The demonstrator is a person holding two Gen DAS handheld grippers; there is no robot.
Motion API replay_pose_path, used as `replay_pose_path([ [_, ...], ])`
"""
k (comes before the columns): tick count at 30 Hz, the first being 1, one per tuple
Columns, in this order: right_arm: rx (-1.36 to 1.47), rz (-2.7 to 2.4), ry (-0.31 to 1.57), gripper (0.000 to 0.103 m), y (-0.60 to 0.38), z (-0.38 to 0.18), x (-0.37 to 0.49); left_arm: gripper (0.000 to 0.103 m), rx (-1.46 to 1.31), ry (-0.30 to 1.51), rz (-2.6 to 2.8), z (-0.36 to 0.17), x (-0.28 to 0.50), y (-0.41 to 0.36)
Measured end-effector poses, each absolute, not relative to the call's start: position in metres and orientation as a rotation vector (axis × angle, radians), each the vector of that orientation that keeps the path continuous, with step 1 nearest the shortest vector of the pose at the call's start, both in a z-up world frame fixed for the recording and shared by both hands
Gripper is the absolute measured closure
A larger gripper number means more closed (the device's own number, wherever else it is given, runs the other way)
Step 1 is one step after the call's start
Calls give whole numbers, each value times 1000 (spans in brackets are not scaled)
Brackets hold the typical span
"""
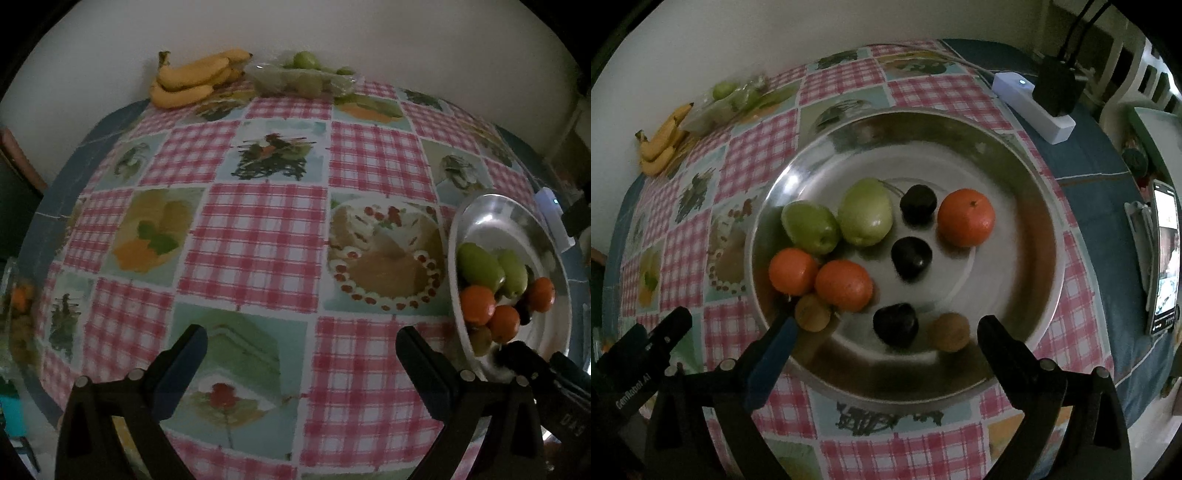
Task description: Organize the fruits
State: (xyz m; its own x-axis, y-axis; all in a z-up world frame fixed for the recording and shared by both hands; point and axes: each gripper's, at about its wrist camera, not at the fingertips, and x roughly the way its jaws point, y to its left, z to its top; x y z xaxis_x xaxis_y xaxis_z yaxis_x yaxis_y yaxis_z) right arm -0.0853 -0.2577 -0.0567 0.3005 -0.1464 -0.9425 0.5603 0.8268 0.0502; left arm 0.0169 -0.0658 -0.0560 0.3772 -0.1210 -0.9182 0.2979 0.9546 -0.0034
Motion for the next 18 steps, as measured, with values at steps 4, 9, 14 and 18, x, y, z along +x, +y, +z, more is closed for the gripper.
replay_pose_path([
  [4, 394, -483, 1175, 5, -253, -55, -88, 0, 185, 1133, -254, -49, 11, -57],
  [9, 370, -485, 1161, 5, -246, -50, -95, 0, 182, 1112, -255, -41, 6, -49],
  [14, 343, -499, 1142, 5, -240, -44, -98, 0, 174, 1091, -264, -34, 2, -45],
  [18, 332, -510, 1119, 5, -239, -38, -100, 0, 174, 1077, -271, -28, -2, -44],
])
